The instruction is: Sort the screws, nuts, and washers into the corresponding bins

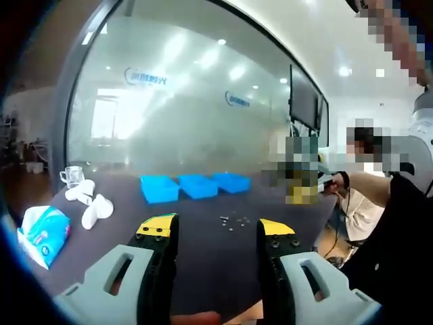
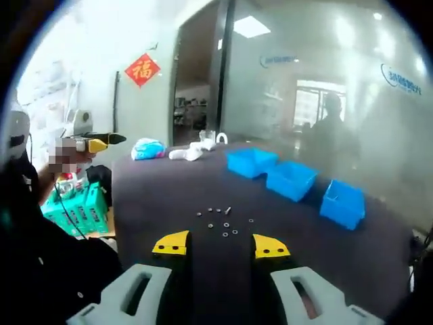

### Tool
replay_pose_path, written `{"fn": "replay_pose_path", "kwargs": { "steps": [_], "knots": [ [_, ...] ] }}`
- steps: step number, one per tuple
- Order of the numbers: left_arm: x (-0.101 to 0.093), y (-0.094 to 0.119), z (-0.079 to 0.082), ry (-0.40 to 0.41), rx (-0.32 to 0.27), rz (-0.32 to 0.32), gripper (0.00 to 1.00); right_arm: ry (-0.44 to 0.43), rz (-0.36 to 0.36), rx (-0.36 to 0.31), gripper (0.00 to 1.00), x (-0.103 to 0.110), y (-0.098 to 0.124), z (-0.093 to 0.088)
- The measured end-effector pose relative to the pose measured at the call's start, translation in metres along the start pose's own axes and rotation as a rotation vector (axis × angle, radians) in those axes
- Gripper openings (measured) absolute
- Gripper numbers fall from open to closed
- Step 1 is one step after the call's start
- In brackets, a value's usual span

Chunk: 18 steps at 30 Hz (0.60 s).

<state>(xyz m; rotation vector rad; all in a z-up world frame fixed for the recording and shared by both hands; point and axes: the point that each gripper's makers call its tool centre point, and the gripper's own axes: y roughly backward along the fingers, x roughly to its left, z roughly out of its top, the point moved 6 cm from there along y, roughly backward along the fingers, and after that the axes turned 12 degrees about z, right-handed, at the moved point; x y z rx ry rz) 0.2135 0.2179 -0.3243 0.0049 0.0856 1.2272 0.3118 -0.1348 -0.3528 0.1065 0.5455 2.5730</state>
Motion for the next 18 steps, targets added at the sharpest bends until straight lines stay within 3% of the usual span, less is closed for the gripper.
{"fn": "replay_pose_path", "kwargs": {
  "steps": [8,18],
  "knots": [
    [0.008,-0.001,-0.004,0.014,-0.001,0.021,0.46,0.006,0.033,0.087,0.3,-0.011,-0.035,0.019],
    [0.013,-0.007,-0.006,0.007,0.001,0.028,0.46,-0.001,0.014,0.214,0.3,-0.033,-0.087,0.032]
  ]
}}
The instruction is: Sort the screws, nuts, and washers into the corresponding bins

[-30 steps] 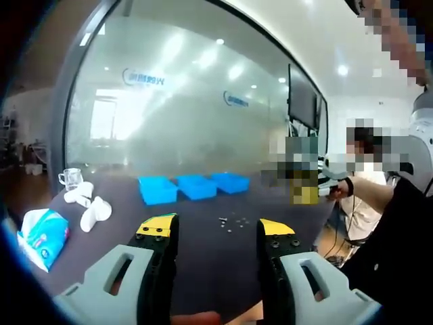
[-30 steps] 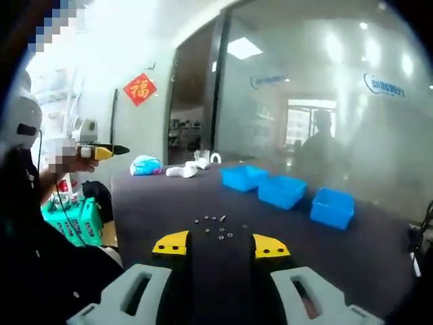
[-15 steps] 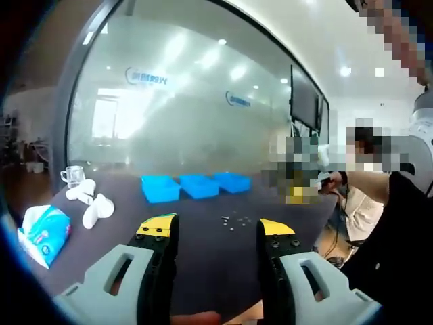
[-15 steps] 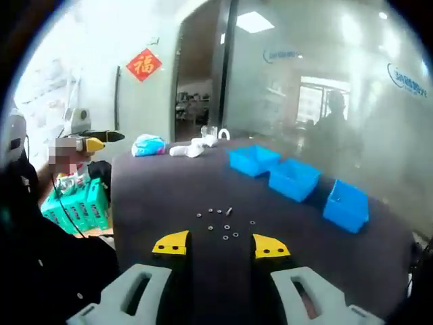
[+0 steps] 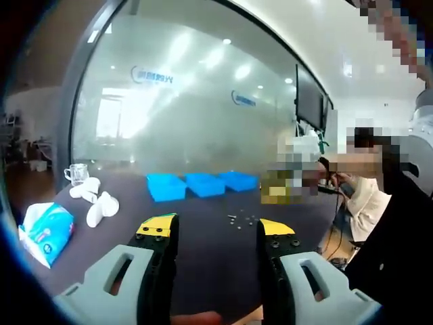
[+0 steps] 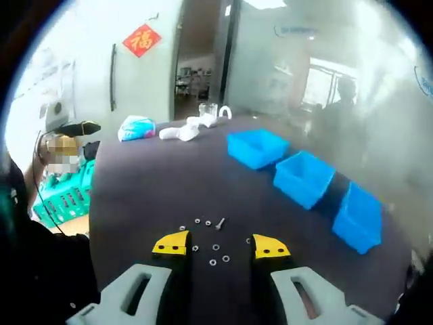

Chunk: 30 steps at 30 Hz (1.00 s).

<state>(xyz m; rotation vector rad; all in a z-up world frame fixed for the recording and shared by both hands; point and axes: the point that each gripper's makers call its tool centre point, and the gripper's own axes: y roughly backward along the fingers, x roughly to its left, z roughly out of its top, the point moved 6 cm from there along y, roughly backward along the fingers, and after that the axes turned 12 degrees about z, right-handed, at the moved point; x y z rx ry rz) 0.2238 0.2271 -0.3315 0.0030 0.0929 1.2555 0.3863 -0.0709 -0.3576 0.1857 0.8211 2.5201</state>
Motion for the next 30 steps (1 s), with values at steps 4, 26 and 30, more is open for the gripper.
{"fn": "replay_pose_path", "kwargs": {
  "steps": [4,26,30],
  "knots": [
    [0.001,-0.001,-0.001,0.005,0.002,0.001,0.46,-0.051,0.014,0.037,0.29,-0.006,-0.016,0.005],
    [0.001,0.009,-0.01,0.049,-0.011,0.011,0.46,-0.34,0.009,0.345,0.24,-0.015,-0.065,-0.005],
    [0.002,0.012,-0.011,0.063,-0.02,0.007,0.46,-0.355,0.013,0.405,0.24,-0.014,-0.074,0.0]
  ]
}}
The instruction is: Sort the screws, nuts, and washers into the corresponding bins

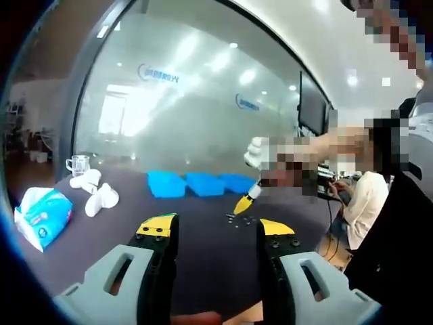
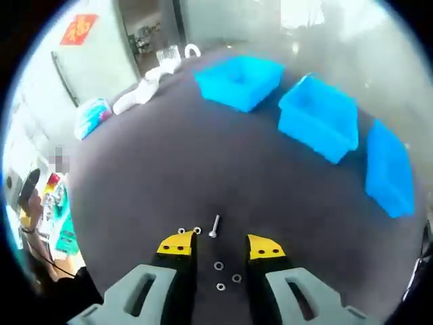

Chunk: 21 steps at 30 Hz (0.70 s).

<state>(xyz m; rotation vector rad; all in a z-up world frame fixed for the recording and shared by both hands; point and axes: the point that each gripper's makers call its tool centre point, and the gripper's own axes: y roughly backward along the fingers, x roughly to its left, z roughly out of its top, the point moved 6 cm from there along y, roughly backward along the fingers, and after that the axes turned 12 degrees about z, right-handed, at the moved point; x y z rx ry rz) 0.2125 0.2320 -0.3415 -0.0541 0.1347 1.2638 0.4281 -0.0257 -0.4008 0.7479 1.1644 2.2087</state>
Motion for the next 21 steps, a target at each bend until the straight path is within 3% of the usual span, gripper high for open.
{"fn": "replay_pose_path", "kwargs": {
  "steps": [9,12,21],
  "knots": [
    [0.005,0.003,-0.006,0.039,-0.008,-0.006,0.46,0.011,-0.071,0.135,0.21,-0.002,-0.001,0.018],
    [0.006,0.004,-0.007,0.043,-0.009,-0.009,0.46,-0.007,-0.052,0.2,0.21,0.002,-0.005,0.015],
    [0.009,0.006,-0.01,0.055,-0.01,-0.004,0.46,-0.009,-0.044,0.252,0.18,-0.001,-0.016,0.019]
  ]
}}
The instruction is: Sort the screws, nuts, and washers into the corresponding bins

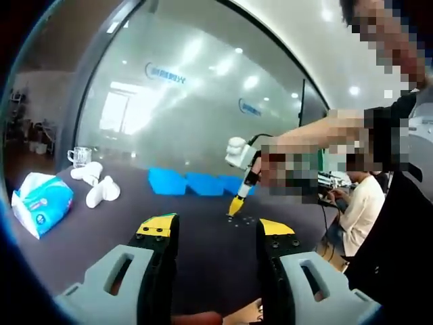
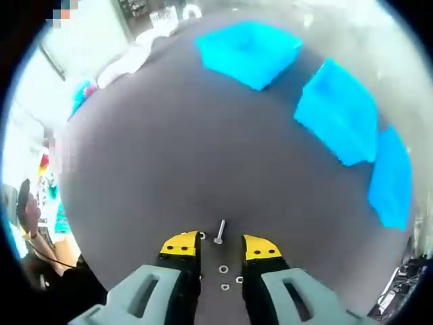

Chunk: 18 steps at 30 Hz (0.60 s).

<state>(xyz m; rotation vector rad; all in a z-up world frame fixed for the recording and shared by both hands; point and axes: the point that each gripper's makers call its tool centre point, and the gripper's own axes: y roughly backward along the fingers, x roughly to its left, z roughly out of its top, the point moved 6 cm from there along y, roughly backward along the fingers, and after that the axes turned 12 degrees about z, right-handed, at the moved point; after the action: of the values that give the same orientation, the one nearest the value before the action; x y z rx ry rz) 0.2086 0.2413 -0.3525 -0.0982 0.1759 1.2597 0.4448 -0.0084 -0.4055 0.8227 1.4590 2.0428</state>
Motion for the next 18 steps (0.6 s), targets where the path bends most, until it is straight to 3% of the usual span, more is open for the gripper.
{"fn": "replay_pose_path", "kwargs": {
  "steps": [18],
  "knots": [
    [0.0005,-0.0011,-0.0031,0.008,0.008,0.005,0.45,-0.02,-0.02,0.008,0.09,-0.0095,-0.0047,0.0023]
  ]
}}
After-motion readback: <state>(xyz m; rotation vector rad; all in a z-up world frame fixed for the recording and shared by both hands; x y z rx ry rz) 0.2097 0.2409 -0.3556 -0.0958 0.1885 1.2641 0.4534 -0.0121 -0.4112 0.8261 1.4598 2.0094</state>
